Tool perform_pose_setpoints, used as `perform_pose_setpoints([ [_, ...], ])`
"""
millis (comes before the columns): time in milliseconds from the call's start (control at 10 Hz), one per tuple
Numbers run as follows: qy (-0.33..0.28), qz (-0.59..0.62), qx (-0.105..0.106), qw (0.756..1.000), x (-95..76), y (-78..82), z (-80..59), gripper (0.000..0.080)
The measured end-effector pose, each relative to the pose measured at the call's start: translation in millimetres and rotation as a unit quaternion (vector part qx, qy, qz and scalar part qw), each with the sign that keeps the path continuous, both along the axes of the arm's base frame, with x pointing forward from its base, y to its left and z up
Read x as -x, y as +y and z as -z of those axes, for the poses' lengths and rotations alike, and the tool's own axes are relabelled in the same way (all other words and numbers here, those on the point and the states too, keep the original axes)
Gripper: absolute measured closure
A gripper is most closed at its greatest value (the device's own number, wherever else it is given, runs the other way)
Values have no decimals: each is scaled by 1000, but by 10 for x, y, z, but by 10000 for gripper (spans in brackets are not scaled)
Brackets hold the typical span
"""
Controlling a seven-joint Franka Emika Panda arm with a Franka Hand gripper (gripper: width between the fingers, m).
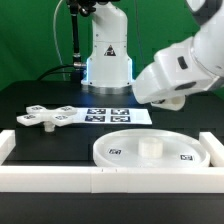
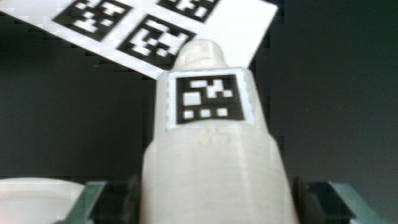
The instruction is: Assemble round table
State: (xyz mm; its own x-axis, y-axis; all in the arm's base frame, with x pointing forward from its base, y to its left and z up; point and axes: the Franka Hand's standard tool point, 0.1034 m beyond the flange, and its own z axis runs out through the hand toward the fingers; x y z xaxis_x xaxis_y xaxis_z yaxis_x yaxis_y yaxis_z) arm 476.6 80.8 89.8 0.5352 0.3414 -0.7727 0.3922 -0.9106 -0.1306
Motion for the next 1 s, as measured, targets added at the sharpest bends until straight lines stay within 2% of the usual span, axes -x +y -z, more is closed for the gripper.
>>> perform_pose_setpoints([
  [100,-12,1,-2,1000,-33,23,50,392],
  [300,-20,1,-4,1000,-54,25,63,390],
  [400,-28,-3,-14,1000,-100,19,70,390],
  [500,-61,-3,-27,998,-223,-35,-5,390],
  [700,-97,-3,-44,994,-334,-160,-208,390],
  [800,-136,-6,-56,989,-477,-183,-281,390],
  [900,-177,-7,-66,982,-515,-185,-260,390],
  [1000,-194,-7,-69,979,-485,-206,-255,390],
])
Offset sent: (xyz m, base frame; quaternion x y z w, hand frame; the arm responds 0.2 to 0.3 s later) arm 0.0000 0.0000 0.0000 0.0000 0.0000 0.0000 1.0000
